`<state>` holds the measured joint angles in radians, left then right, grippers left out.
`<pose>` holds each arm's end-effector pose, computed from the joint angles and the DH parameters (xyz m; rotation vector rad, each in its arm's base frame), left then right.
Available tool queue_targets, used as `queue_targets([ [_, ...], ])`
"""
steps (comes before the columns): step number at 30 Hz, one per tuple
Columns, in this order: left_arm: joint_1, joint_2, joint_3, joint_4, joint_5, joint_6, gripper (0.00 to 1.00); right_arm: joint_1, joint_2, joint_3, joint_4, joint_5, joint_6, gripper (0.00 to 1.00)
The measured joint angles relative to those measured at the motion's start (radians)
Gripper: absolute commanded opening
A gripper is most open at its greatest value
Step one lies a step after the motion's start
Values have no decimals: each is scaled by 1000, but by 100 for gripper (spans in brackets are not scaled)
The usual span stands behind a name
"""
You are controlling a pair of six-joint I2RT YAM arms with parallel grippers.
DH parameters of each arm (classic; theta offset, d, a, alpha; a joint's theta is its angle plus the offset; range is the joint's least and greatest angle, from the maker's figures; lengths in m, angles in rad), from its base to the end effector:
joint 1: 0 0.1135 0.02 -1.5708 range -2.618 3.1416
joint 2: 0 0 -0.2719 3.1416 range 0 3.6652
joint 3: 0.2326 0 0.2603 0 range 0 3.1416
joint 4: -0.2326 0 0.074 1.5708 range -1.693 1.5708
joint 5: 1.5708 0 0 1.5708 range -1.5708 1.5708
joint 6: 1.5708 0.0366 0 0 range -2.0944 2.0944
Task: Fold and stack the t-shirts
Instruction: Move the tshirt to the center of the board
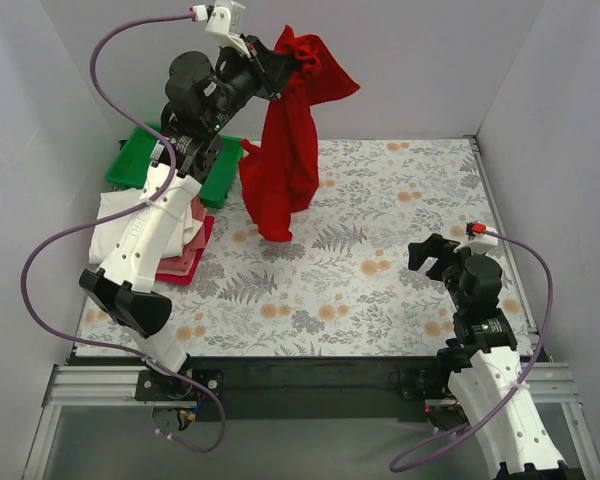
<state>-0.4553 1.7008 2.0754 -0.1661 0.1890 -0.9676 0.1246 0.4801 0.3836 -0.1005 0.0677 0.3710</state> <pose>0.3352 -0.1718 0.5544 -0.2083 1.4813 -1.3035 0.1443 0.0156 0.2528 0.2673 1.7568 0.2990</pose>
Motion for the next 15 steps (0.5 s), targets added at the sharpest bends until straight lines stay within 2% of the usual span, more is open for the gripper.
queue_targets([
  [5, -47, -3, 39, 16, 174, -83, 0, 0, -84, -6, -3, 15, -2, 98],
  [8, -63, -8, 29, 38, 230, -123, 0, 0, -126, -6, -5, 36, -6, 98],
  [11, -65, -30, -53, 73, 227, -142, 0, 0, -149, -6, -8, 61, -10, 98],
  [15, -65, -26, -193, 93, 100, -143, 0, 0, -144, -6, -15, 89, -13, 98],
])
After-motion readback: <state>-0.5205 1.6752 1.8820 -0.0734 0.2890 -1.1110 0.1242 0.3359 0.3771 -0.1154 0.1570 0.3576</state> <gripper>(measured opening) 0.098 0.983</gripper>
